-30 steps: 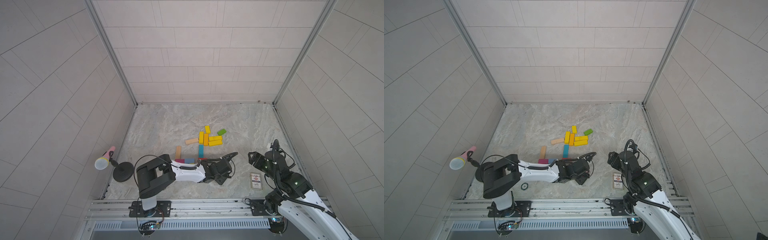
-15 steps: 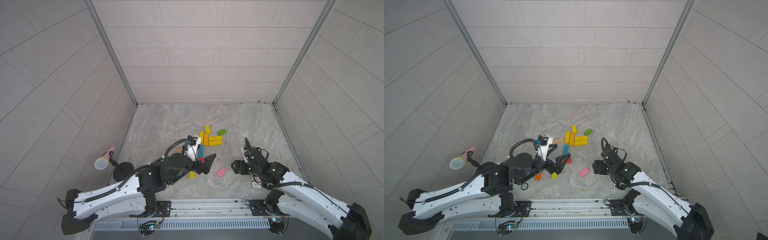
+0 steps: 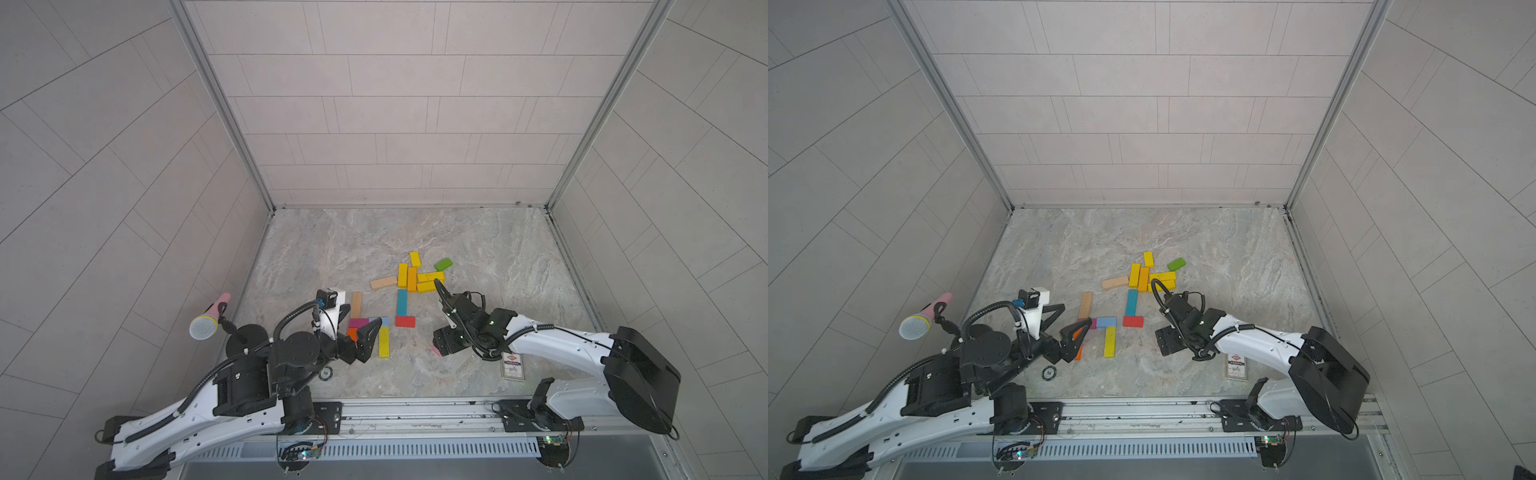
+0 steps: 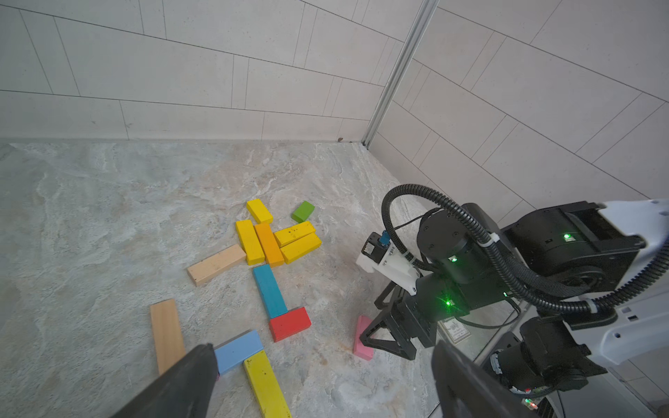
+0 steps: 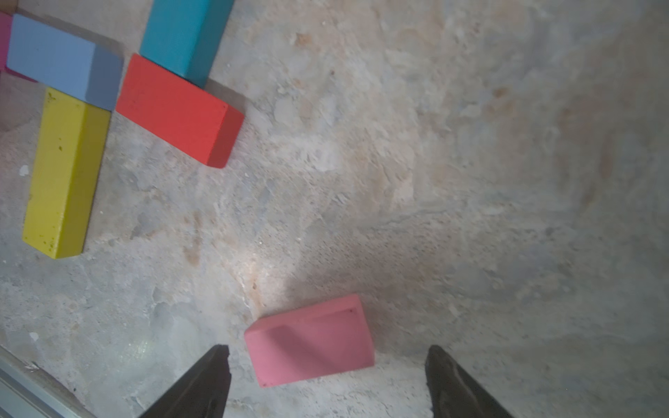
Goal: Assemble the letter h with building blocks
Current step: Assemble the building block at the center of the board.
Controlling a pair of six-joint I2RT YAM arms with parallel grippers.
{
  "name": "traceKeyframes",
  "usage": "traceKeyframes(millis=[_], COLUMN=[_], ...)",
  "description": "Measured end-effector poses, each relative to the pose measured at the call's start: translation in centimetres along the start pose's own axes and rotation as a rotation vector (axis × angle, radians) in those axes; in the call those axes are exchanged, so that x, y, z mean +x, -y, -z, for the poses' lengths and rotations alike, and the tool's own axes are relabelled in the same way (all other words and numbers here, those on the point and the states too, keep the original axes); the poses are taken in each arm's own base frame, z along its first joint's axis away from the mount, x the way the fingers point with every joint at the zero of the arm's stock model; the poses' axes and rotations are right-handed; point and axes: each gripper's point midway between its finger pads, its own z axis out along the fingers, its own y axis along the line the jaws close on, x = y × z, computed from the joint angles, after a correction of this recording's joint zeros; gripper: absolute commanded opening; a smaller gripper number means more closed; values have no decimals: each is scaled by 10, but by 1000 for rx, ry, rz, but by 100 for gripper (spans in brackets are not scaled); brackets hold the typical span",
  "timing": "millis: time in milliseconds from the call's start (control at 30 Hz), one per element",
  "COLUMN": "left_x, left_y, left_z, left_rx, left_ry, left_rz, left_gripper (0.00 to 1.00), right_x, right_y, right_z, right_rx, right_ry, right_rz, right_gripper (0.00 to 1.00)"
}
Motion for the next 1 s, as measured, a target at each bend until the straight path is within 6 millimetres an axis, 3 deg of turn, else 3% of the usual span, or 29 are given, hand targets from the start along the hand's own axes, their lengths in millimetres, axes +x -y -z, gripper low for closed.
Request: traceKeyframes(millis=[267, 500, 733, 1000], left_x=[-1, 2, 1, 1], left_y=[-7, -7, -8, -8], left_z=[6, 2, 3, 3], left_rx=[-9, -23, -28, -29], left_ry=[17, 5, 9, 9], left_rz=[14, 4, 5, 4], left_gripper=[100, 100, 100, 100], right_x=[6, 18, 21, 18], right_y=[-2, -16, -12, -9], right_z=[-16, -20, -21, -24], right_rx=[4, -8, 62, 112], right_ry=[-56, -86, -88, -77], right_rz=[17, 76, 115, 120], right_gripper=[84, 80, 79, 57])
